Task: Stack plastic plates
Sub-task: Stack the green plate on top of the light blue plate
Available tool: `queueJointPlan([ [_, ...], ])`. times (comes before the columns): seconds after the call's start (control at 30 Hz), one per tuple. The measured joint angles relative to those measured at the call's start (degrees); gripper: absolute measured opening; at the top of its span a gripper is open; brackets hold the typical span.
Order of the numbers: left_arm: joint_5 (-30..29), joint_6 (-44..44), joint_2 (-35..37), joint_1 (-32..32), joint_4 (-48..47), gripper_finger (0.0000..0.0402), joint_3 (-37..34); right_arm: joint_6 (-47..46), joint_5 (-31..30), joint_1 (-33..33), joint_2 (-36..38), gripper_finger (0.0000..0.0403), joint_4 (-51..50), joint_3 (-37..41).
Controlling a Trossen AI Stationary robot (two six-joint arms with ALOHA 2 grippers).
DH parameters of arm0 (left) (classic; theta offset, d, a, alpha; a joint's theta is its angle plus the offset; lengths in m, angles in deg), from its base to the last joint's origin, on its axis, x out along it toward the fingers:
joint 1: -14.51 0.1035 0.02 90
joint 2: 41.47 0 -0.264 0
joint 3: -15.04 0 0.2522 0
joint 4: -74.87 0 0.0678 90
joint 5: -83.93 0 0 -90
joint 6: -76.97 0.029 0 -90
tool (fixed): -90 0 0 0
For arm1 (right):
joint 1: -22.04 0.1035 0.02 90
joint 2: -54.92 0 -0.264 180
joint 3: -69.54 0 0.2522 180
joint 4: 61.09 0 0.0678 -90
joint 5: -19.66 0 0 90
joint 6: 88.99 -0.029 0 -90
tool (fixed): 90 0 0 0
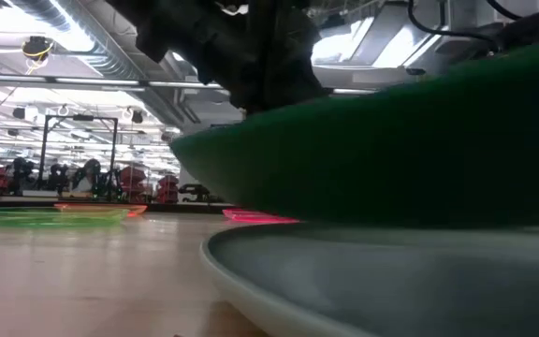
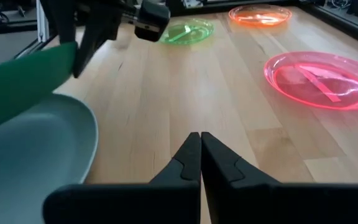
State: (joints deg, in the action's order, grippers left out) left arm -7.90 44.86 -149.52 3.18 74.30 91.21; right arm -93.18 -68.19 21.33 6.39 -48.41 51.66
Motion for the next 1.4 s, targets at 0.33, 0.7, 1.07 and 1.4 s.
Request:
queueJointPlan([
  [0.33,0.6,-1.0,-5.0,-0.3,3.5,0.0018,0.1,0.0,0.0,0.0,0.0,0.0001,0.0,0.0],
  [0.7,-1.7,-0.9,-5.3,-0.3,4.6,0.0031,0.1,0.0,0.0,0.0,0.0,0.0001,0.0,0.0],
  [1.07,2.1,0.1,-4.9,0.5,1.5,0.0113,0.0,0.0,0.0,-0.1,0.0,0.0001,0.4,0.0],
  [1.4,0.3,6.6,-3.3,0.9,-1.3,0.0116,0.0,0.1,5.5,2.2,0.1,0.0001,-5.7,-3.9],
])
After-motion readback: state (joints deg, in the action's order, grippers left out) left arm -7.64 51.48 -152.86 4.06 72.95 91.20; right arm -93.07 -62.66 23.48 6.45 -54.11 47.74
